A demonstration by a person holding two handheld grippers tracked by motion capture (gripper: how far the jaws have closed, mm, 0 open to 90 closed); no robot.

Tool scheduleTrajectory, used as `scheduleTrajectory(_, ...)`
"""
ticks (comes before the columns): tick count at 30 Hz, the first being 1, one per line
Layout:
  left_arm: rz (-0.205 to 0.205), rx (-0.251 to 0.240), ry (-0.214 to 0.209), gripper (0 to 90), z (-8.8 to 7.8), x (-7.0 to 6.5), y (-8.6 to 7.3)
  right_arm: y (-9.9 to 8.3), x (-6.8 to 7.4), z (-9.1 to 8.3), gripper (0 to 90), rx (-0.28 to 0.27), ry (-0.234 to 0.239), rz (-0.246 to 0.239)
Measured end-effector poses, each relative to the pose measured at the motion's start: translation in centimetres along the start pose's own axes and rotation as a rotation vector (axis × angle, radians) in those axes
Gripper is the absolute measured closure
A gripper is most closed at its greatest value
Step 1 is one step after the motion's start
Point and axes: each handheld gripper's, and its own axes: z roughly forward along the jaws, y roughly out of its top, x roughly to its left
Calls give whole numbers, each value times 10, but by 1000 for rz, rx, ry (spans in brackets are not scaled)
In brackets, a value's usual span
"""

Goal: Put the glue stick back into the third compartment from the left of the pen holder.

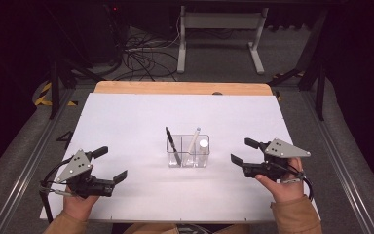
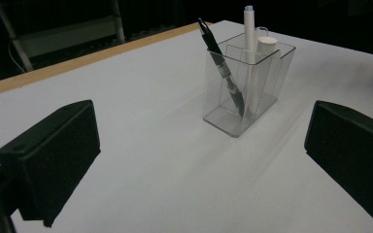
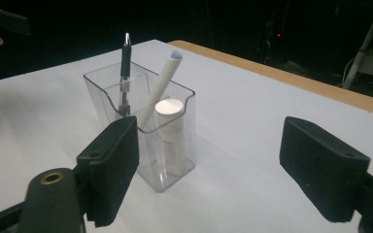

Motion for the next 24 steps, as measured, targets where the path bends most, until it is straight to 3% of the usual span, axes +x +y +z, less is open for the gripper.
scheduleTrajectory(10, 1, -7, 8, 4, -1, 1, -1, -20, -4, -4, 229, 46, -7, 15)
scheduleTrajectory(24, -3, -13, 23, 4, -7, 1, -7, -47, 1, 4, 228, 102, -16, 27)
